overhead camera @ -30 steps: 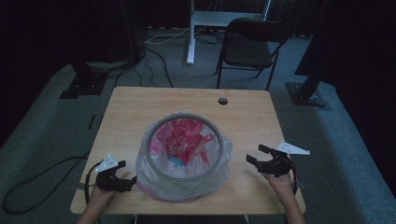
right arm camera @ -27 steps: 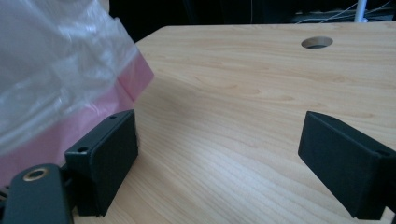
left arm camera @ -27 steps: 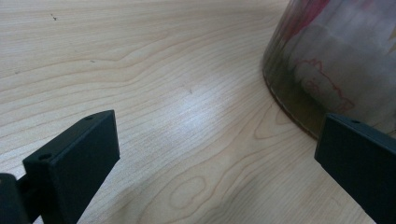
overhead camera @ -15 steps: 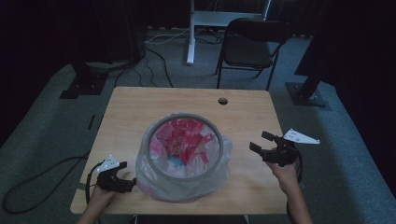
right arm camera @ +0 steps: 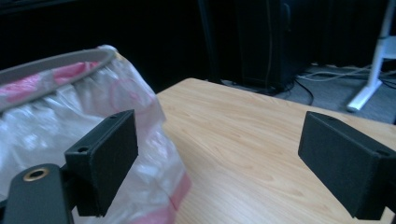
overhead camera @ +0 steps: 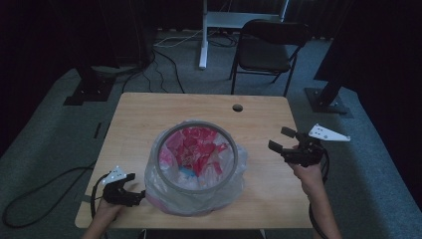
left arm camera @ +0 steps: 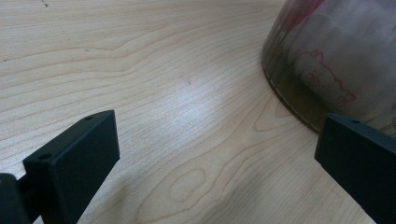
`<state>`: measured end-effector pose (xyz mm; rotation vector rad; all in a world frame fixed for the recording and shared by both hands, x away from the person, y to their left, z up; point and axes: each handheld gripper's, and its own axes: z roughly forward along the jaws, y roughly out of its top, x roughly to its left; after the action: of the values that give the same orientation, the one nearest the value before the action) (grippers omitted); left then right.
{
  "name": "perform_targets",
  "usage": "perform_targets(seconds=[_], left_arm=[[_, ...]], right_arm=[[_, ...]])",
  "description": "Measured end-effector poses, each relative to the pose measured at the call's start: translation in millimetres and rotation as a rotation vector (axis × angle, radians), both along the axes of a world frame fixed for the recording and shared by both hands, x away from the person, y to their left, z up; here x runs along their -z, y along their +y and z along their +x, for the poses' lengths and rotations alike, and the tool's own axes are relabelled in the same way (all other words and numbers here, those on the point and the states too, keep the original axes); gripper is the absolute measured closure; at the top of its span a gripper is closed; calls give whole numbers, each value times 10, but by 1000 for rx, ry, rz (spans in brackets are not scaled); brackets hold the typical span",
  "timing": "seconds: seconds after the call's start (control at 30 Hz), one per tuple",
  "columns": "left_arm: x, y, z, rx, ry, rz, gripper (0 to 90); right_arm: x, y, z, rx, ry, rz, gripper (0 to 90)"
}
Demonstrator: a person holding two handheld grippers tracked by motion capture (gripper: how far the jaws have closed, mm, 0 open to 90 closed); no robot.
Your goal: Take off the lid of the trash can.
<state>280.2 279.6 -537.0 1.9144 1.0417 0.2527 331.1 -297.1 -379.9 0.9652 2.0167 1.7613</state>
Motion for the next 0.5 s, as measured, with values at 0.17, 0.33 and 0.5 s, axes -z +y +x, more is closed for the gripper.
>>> perform_targets(seconds=[0.17,0.33,0.5], left_arm=[[-2,0,-3,5,-2,-5,0],[2,-2,-5,8,0,-1,0],[9,-3,-8,11,4,-6,0]], right_arm=[[-161,118,32,-51,-16,-11,114],[-313,260,72,-98,-31,-29,114],[-409,394,117,-133,-35,-42,114]])
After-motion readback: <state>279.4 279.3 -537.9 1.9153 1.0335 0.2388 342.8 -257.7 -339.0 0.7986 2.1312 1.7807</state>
